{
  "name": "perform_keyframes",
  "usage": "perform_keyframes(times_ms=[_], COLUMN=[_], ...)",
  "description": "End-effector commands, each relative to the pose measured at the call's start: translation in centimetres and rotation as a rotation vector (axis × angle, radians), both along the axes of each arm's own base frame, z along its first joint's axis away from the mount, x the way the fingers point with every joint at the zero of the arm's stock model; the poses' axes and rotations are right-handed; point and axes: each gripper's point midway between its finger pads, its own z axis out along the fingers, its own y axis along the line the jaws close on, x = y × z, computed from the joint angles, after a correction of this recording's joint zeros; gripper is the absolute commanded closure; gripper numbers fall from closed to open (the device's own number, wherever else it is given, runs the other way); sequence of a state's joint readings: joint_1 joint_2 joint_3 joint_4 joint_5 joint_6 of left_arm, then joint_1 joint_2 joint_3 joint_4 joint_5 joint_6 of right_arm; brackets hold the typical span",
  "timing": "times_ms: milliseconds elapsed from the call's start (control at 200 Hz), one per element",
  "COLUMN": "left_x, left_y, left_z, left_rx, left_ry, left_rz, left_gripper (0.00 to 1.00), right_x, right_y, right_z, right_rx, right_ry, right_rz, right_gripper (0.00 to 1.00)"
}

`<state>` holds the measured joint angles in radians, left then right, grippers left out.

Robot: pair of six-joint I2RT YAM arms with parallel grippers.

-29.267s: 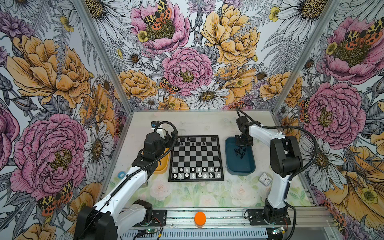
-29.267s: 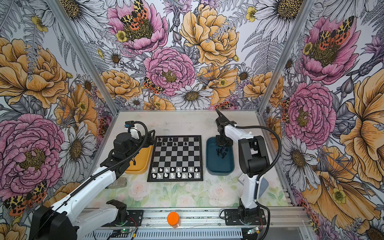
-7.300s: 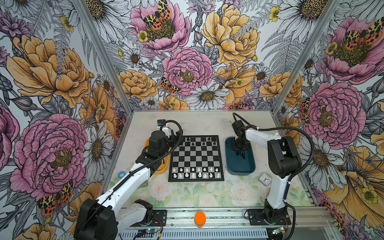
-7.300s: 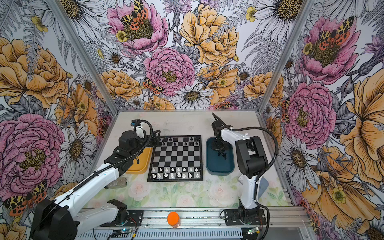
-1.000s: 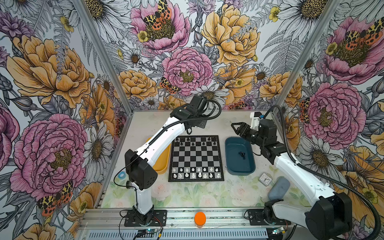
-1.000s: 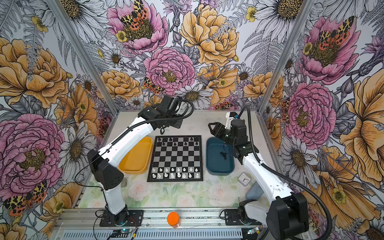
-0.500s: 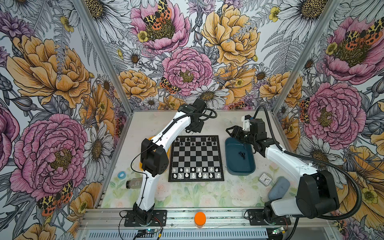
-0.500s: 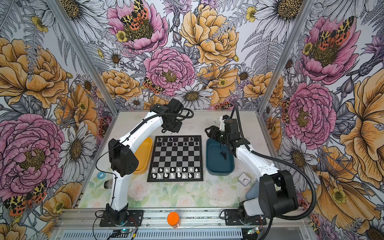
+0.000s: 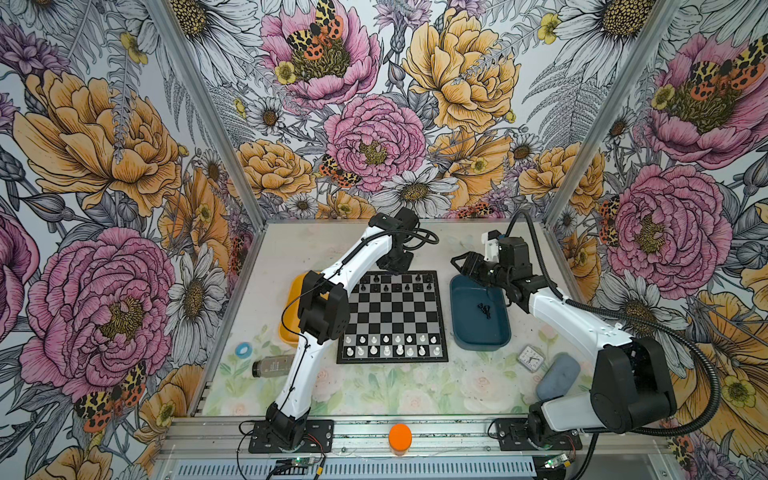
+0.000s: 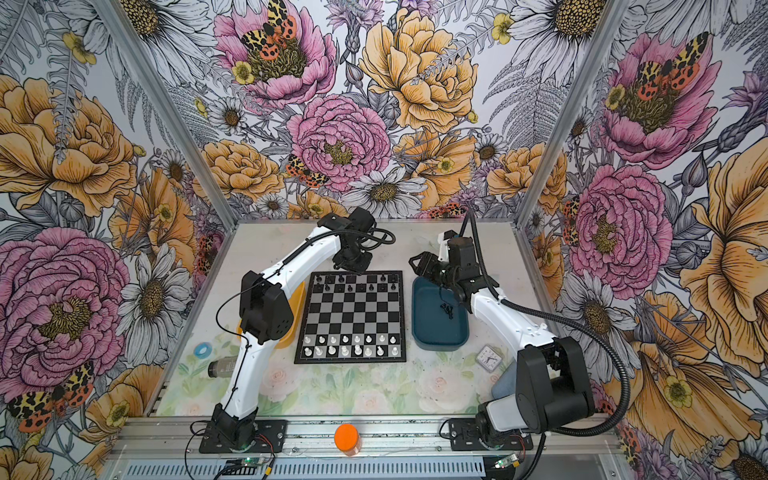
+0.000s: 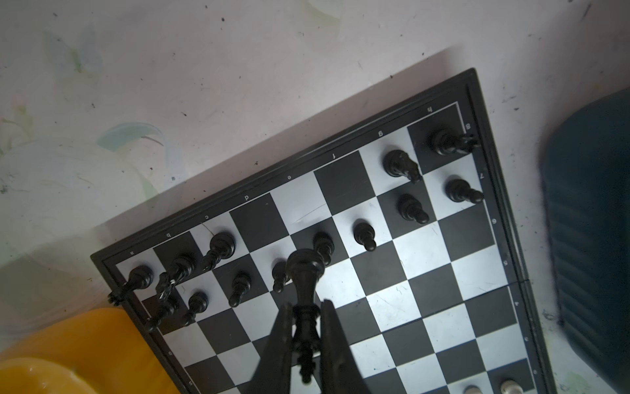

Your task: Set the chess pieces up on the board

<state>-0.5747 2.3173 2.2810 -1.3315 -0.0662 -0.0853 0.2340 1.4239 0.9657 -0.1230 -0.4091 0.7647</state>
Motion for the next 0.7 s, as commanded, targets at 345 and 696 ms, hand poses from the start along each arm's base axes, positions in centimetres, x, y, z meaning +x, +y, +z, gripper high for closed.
perform_keyframes(times_ms=[345,696], left_x=[1.4,1.6], left_y=[-0.9,-0.3], left_z=[-0.8,-2.1], left_rx=[-0.023,-0.009], left_ry=[0.003,0.027], left_rz=[-0.014,0.002], left_gripper=[1.00,1.00], right_x=[0.6,0.8], right_y=[-0.2,-0.3], right_z=[-0.4,-1.0], right_rx=[-0.008,-0.007], right_ry=[0.000,0.018], right_rz=[0.004,0.004], right_gripper=[0.43,0.43])
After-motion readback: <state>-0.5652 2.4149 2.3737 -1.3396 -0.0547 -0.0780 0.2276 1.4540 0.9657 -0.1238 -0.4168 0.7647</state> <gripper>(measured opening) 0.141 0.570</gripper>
